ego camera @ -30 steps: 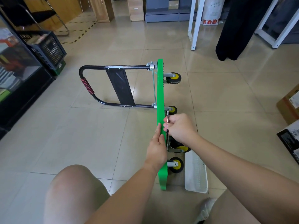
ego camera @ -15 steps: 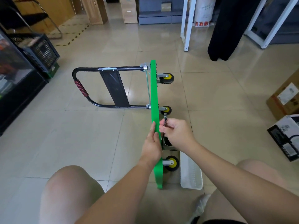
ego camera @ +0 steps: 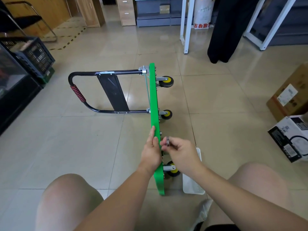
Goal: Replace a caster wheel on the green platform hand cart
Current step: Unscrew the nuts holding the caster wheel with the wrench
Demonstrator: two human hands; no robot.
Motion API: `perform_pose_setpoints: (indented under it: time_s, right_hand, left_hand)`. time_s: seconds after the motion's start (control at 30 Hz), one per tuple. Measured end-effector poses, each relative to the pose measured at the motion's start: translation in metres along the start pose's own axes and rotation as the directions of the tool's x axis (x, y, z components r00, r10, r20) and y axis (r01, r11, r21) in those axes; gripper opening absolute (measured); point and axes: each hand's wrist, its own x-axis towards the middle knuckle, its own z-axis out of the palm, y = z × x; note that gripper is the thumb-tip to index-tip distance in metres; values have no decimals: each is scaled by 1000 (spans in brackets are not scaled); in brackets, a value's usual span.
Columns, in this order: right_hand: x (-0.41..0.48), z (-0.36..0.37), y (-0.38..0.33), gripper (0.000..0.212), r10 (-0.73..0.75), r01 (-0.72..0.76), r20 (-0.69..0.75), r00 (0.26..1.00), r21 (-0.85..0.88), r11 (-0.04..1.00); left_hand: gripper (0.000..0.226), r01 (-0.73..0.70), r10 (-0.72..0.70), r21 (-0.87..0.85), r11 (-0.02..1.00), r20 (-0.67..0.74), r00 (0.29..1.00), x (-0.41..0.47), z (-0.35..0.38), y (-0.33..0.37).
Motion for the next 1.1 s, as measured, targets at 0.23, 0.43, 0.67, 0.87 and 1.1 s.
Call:
perform_pose_setpoints:
  time_s: [0.23, 0.43, 0.67, 0.87, 1.1]
  right_hand:
    - [0, -9, -16, 30, -55, 80, -195, 979, 121, 989]
    - [42, -26, -31, 12, 147, -139, -29, 989, 182, 973]
    - [74, -22, -18, 7, 239, -257, 122, 963, 164, 952]
    - [97, -19, -11, 9, 309, -329, 191, 932, 80, 941]
    - [106, -12, 0, 13, 334, -347, 200, 921, 32, 937]
  left_hand:
    - [48, -33, 32, 91, 995, 6, 999, 0, -1, 2]
    - [48, -16, 17, 128, 992, -14, 1000, -9, -2, 10]
    - [48, -15, 19, 134, 991, -24, 1000, -9, -3, 14]
    - [48, -10, 18, 155, 988, -49, 999, -9, 1, 14]
    - [47, -4, 11, 167, 986, -38, 999, -8, 1, 14]
